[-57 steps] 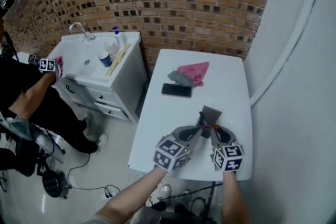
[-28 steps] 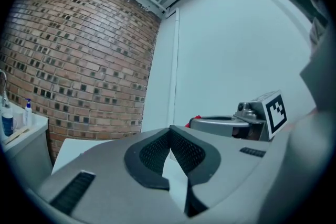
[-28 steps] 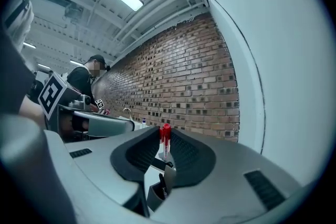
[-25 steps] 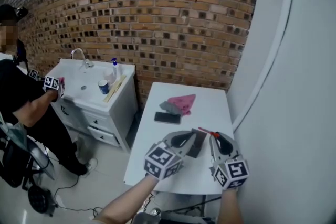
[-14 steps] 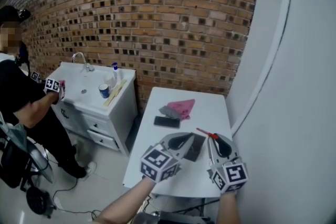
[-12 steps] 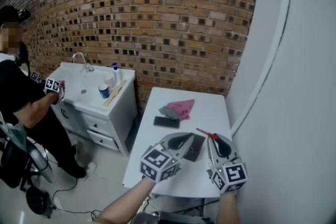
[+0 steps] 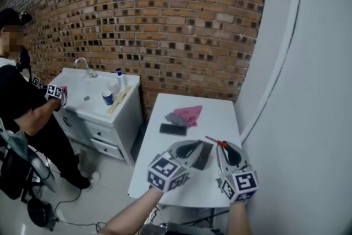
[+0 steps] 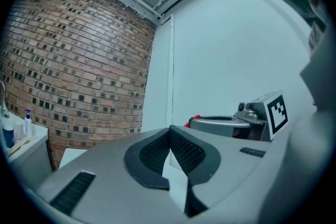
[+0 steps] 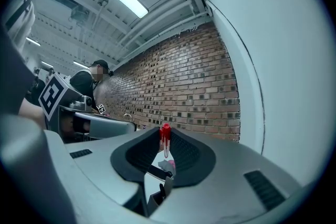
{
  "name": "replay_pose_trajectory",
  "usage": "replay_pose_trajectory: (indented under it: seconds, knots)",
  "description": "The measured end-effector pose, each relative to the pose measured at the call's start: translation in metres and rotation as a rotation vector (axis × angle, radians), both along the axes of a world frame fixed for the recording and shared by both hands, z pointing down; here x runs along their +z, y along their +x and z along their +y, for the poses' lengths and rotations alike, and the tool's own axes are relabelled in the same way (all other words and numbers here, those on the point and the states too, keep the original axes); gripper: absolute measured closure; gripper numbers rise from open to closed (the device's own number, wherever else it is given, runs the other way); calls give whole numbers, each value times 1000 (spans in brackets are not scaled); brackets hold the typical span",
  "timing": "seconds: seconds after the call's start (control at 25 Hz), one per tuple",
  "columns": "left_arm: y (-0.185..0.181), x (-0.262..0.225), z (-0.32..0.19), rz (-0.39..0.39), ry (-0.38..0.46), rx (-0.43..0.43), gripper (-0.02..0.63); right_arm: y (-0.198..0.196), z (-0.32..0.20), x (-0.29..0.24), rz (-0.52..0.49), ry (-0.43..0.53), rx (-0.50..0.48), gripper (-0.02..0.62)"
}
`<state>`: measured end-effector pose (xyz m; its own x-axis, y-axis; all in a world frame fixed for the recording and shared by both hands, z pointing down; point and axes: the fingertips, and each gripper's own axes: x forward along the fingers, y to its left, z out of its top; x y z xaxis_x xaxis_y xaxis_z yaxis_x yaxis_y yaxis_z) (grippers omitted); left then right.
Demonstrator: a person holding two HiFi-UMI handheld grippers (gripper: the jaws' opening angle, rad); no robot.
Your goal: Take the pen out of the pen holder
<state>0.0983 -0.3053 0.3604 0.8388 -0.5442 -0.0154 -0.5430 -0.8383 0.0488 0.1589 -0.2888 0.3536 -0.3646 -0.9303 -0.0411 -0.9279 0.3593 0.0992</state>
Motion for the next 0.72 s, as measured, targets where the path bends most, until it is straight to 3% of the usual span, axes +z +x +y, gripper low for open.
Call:
replay_pose_trajectory:
  seconds: [0.72]
  knots:
    - [-1,0,10,-15,2,3,604,-3,10,-2,2,-14,-4,532]
